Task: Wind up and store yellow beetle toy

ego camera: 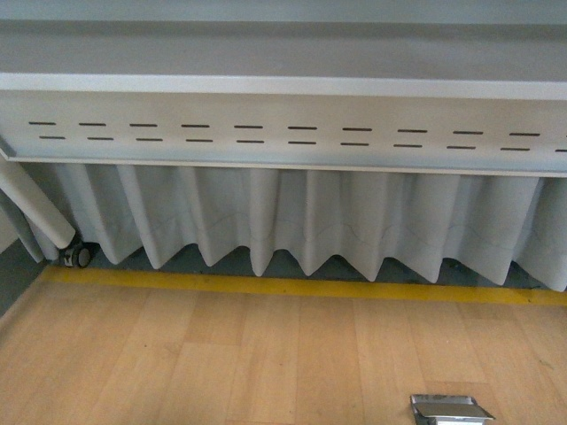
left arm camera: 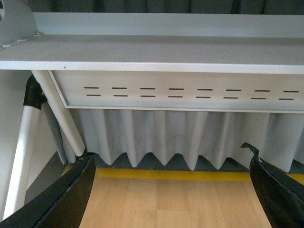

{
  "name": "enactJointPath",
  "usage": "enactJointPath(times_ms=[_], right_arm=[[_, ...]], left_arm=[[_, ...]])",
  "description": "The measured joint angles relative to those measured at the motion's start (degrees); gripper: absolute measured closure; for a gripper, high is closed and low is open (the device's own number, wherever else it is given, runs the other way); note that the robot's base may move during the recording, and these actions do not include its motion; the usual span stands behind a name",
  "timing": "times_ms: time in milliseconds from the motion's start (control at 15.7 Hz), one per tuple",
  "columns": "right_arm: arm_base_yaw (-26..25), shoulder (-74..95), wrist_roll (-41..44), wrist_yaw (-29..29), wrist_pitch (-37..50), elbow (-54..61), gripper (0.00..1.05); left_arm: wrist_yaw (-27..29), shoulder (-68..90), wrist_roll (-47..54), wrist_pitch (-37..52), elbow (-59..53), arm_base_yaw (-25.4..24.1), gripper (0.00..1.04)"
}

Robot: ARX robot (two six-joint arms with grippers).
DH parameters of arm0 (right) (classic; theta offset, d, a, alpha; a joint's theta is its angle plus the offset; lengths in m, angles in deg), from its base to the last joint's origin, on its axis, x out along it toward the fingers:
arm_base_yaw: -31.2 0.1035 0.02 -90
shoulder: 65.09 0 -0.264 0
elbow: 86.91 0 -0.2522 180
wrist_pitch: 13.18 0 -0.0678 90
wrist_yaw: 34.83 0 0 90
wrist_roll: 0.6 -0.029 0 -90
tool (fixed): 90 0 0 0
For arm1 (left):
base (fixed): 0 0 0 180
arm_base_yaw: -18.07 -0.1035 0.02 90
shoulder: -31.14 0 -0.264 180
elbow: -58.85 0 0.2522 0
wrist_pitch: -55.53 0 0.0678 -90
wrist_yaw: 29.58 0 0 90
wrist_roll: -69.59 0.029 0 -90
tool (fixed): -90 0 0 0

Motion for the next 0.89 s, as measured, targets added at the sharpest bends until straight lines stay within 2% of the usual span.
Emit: enactJointPath(times_ms=[894], right_arm=[[0.0,0.0,0.0,0.0,0.0,0.0,0.06]], left_arm=[[0.0,0.0,0.0,0.0,0.0,0.0,0.07]])
